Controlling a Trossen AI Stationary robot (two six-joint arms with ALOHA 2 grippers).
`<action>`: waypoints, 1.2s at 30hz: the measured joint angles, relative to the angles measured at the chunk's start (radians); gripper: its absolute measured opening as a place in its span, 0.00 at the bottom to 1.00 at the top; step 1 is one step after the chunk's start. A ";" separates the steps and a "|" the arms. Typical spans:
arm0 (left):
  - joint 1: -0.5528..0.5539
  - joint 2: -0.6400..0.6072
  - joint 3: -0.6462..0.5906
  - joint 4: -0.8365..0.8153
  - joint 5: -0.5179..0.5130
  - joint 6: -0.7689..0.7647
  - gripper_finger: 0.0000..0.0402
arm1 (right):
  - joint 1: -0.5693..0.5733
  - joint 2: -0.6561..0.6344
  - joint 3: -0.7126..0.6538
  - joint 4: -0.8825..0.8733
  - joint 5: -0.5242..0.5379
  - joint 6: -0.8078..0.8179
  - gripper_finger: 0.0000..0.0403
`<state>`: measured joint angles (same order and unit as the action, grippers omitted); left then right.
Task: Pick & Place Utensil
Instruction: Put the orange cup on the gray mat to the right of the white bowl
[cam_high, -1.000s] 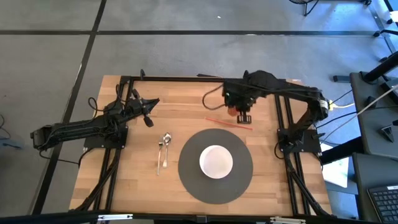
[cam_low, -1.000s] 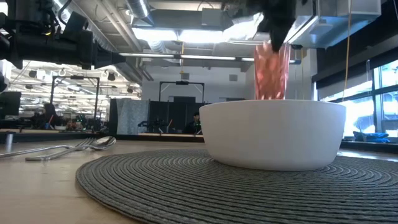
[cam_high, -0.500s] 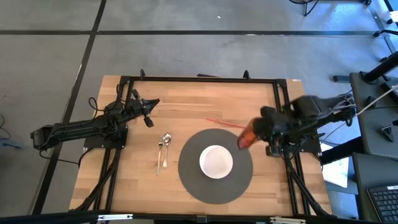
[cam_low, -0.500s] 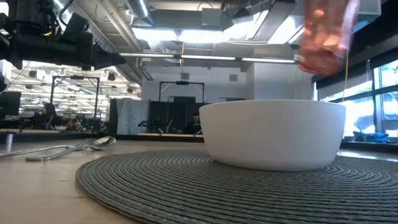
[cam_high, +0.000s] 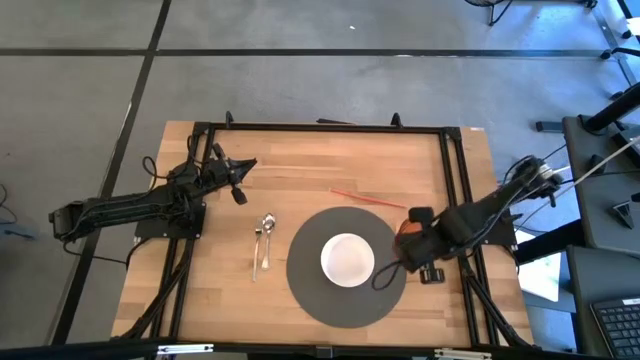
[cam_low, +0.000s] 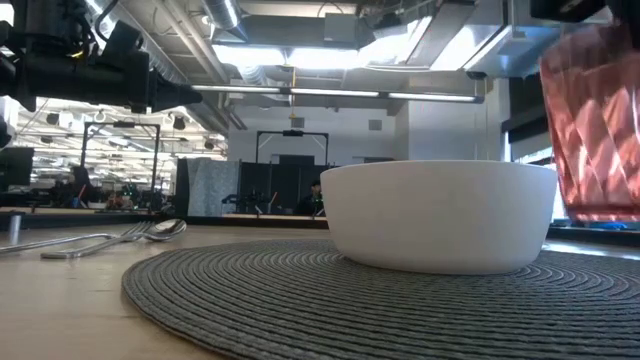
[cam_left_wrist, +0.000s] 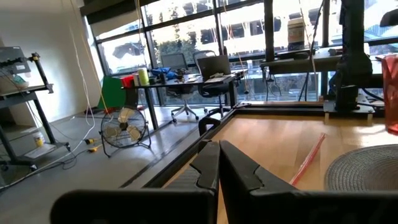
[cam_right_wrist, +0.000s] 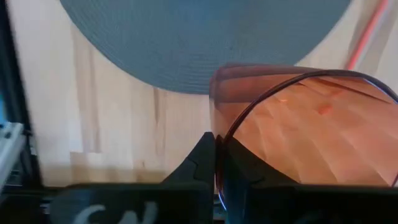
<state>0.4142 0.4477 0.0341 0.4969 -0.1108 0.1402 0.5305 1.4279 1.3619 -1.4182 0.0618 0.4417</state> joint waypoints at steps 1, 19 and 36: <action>0.000 0.000 0.000 0.000 0.000 -0.001 0.01 | 0.007 0.019 -0.001 0.005 0.009 -0.004 0.02; 0.000 0.000 0.000 0.000 0.000 -0.014 0.01 | 0.025 0.136 0.001 0.118 0.062 -0.057 0.03; 0.000 0.000 0.000 0.000 0.000 -0.013 0.01 | 0.025 0.135 0.052 0.115 0.024 -0.026 0.30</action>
<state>0.4145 0.4477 0.0341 0.4965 -0.1113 0.1268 0.5552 1.5631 1.4142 -1.3035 0.0856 0.4157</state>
